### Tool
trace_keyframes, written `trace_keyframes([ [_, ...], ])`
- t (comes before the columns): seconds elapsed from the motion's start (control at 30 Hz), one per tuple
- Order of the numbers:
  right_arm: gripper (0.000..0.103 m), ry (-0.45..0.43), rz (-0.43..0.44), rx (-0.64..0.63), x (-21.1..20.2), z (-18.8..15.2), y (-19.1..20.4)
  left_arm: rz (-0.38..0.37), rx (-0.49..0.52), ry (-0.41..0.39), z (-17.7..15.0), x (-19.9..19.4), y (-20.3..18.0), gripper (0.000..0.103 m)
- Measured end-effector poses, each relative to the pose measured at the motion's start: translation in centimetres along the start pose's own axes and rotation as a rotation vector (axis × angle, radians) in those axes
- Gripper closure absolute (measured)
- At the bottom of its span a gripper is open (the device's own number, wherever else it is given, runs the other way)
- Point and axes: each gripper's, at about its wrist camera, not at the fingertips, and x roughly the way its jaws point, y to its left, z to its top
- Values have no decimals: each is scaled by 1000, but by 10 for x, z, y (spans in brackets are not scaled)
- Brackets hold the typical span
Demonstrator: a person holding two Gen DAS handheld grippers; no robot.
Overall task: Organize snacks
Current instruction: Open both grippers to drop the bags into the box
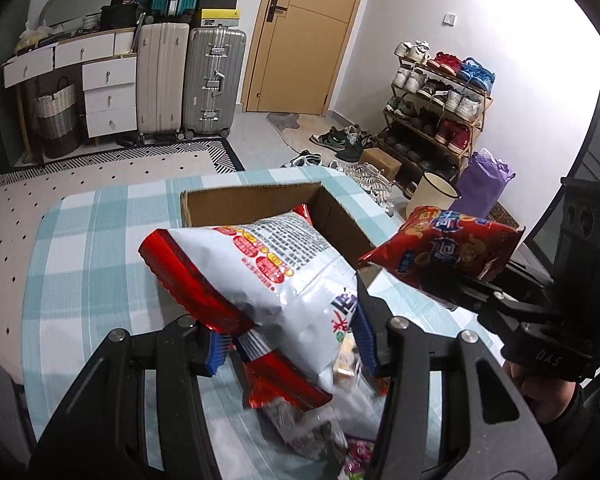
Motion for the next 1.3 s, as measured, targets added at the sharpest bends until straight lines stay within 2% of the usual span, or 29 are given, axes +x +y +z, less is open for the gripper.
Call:
trace_keyframes([
  [0.13, 63, 17, -13, -11, 15, 13, -9, -18, -14, 1, 20, 17, 7, 55],
  [0.43, 63, 22, -22, -16, 49, 36, -27, 3, 8, 27, 52, 63, 17, 55],
  [0.6, 63, 45, -21, -14, 75, 41, -38, 28, 5, 34, 55, 84, 28, 55],
  [1.0, 61, 68, -59, -24, 117, 40, -52, 33, 17, 79, 62, 138, 44, 54],
  [1.03, 58, 73, -64, -31, 119, 39, -53, 48, 28, 87, 63, 142, 43, 51],
  [1.07, 47, 81, -72, -38, 121, 39, -53, 63, 41, 94, 63, 145, 42, 46],
  [1.1, 42, 80, -91, -48, 122, 38, -53, 75, 53, 96, 63, 148, 41, 41],
  [1.17, 26, 60, -106, -69, 118, 36, -52, 104, 53, 81, 62, 148, 41, 23],
  [1.23, 20, 46, -131, -80, 113, 35, -53, 105, 35, 54, 62, 143, 44, 22],
  [1.3, 20, 32, -122, -65, 107, 35, -56, 98, 22, 49, 62, 139, 46, 22],
])
